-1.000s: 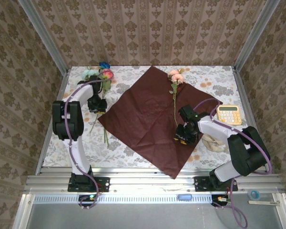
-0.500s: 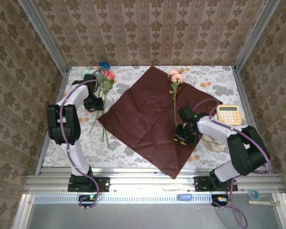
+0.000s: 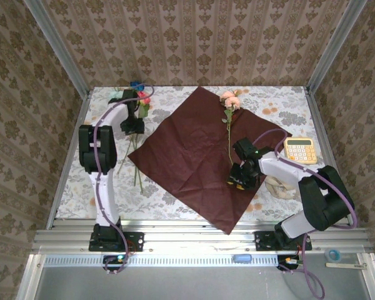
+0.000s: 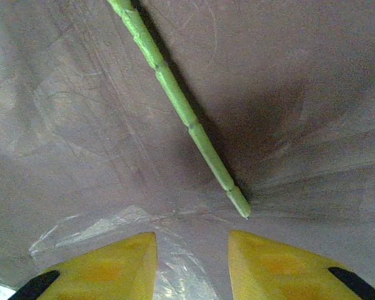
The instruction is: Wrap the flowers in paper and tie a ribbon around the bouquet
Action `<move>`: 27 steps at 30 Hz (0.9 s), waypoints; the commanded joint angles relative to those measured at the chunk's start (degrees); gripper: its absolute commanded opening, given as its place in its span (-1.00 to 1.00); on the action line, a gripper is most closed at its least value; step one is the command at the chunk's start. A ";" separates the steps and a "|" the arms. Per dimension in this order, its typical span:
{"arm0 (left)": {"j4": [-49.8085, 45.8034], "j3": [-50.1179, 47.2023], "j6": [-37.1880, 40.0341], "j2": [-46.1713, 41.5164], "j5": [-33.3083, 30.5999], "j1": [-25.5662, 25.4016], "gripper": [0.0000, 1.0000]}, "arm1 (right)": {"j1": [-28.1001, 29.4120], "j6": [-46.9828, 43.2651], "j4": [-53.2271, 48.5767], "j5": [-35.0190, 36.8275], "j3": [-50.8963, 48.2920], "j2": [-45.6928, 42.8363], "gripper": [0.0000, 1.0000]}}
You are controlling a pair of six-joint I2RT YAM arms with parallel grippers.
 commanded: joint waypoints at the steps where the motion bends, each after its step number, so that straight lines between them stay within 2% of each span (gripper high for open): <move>1: -0.67 3.75 1.32 2.68 -3.71 -1.19 -0.34 | 0.36 0.23 -3.46 1.42 2.11 -2.12 -0.26; 8: -1.91 3.85 0.28 6.31 -3.23 -1.34 -0.47 | 0.36 0.40 -4.42 1.24 2.44 -3.30 -0.25; 14: -4.51 6.03 0.58 7.63 -1.31 -1.55 -0.87 | 0.36 0.94 -3.89 1.16 1.84 -3.49 -0.26; 17: -4.41 5.11 1.03 6.26 -2.06 -1.58 -1.00 | 0.36 1.16 -3.42 1.07 1.86 -3.45 -0.25; 27: -5.21 0.17 2.73 -7.09 -10.74 -1.58 -1.00 | 0.36 1.38 -2.71 1.24 2.65 -3.10 -0.26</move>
